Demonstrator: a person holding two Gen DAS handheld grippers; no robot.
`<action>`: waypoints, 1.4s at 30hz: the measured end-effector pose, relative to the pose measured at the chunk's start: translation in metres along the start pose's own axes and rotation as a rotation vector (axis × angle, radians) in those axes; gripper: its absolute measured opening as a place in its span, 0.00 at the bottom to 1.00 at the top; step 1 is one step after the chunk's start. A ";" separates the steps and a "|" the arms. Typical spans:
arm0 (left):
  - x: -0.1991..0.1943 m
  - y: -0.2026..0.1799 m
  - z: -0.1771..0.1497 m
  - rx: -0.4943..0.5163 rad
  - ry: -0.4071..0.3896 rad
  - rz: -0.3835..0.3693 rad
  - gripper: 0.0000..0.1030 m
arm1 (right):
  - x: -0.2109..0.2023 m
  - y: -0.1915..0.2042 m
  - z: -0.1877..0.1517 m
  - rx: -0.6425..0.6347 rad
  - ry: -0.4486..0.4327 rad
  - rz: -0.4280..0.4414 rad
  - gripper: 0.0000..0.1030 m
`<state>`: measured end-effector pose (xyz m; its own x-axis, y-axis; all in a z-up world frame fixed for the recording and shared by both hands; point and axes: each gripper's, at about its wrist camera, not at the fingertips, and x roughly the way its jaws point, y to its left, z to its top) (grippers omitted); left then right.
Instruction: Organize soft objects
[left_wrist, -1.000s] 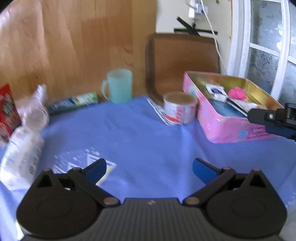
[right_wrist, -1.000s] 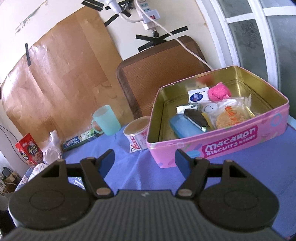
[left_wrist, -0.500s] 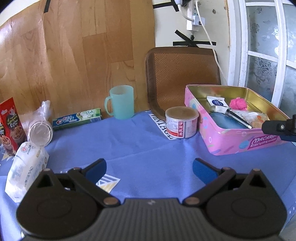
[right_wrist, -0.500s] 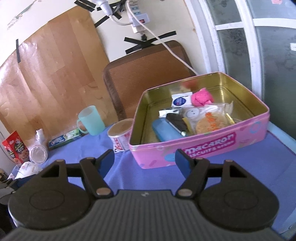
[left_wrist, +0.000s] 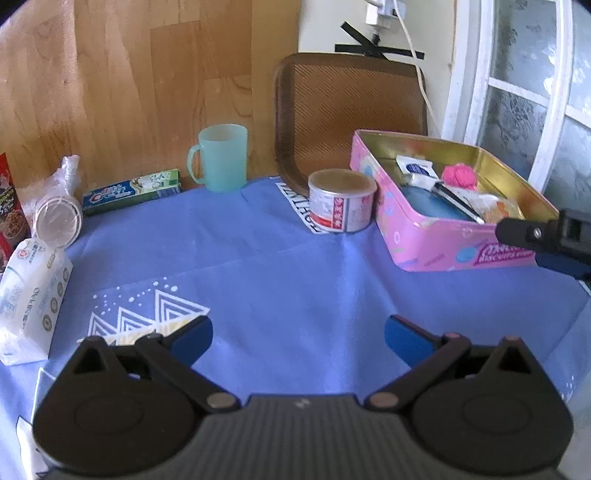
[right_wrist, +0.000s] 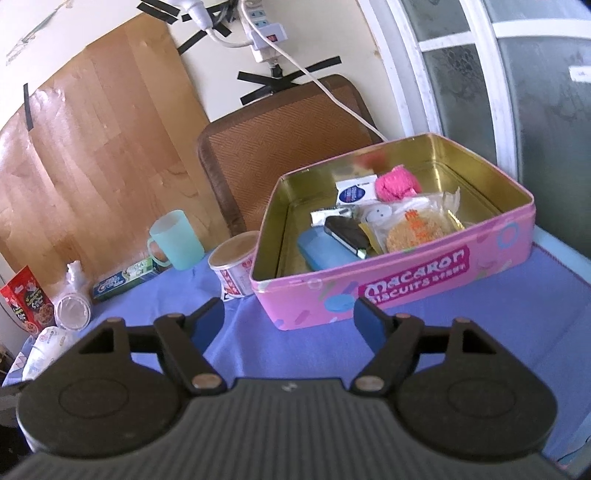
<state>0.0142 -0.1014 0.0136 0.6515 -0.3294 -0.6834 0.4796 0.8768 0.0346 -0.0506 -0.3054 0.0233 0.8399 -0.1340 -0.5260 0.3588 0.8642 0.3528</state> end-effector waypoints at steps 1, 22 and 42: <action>0.000 -0.002 -0.001 0.008 0.000 0.004 1.00 | 0.000 0.000 0.000 0.002 0.000 0.000 0.77; -0.006 -0.012 0.003 0.075 -0.050 0.047 1.00 | 0.001 0.000 -0.002 -0.003 0.003 0.003 0.77; 0.013 -0.007 -0.005 0.039 0.062 0.013 1.00 | 0.009 -0.001 -0.007 -0.006 0.030 0.009 0.77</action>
<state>0.0160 -0.1101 0.0012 0.6204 -0.2946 -0.7269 0.4946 0.8662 0.0711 -0.0465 -0.3040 0.0132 0.8303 -0.1118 -0.5459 0.3490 0.8680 0.3532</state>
